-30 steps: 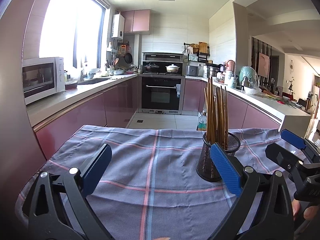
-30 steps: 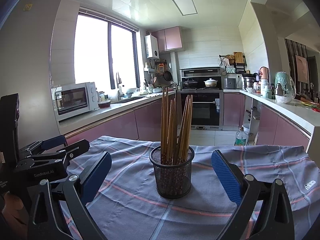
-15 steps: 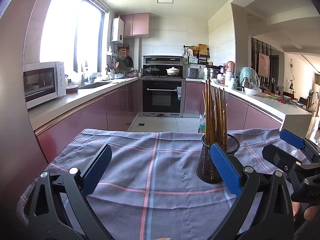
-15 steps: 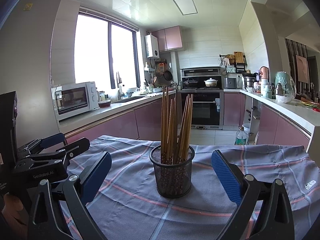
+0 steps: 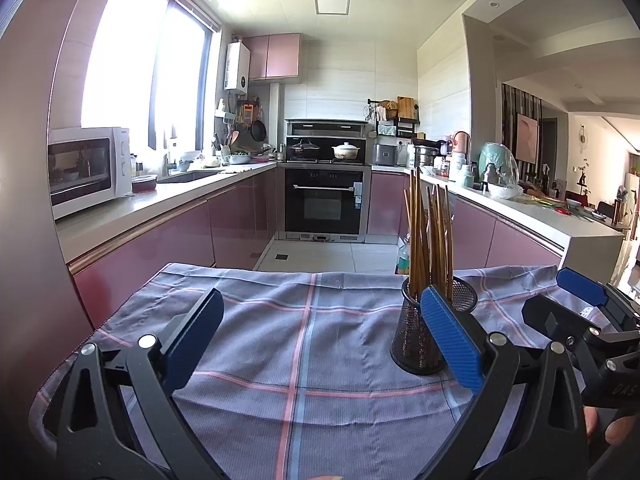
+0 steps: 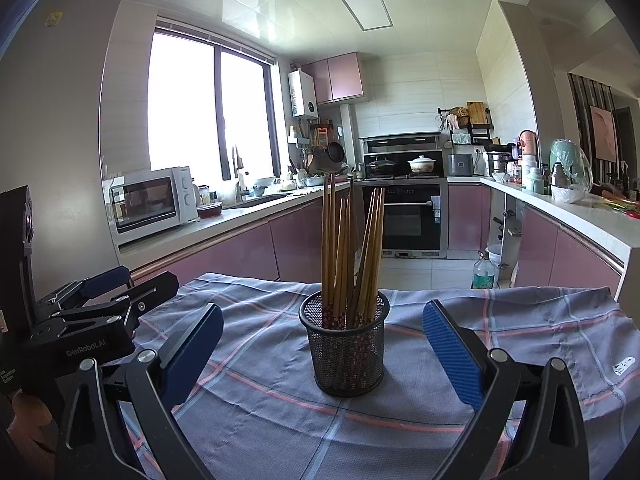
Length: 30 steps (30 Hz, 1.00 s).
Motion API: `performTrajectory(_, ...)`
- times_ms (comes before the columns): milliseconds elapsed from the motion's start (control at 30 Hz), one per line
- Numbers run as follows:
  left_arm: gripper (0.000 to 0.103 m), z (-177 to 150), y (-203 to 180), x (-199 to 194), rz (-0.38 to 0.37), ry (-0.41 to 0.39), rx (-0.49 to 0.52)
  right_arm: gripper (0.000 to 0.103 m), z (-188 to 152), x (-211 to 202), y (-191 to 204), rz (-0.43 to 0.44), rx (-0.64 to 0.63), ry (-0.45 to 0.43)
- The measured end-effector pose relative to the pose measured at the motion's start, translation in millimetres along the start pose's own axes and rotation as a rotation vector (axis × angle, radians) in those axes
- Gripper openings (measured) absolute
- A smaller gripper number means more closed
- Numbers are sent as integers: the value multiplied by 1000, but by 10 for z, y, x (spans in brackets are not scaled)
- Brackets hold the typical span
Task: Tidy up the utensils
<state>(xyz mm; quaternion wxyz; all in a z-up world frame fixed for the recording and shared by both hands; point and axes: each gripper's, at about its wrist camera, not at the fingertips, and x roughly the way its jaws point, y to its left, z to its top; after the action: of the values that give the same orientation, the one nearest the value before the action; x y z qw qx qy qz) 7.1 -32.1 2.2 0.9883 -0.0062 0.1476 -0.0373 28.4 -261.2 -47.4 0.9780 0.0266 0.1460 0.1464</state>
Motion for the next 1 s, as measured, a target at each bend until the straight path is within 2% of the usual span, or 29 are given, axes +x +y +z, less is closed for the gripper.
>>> performTrajectory(1000,97,-27,-49,11,2,-19,5,96,31,-18,-11,-4,-5,-15)
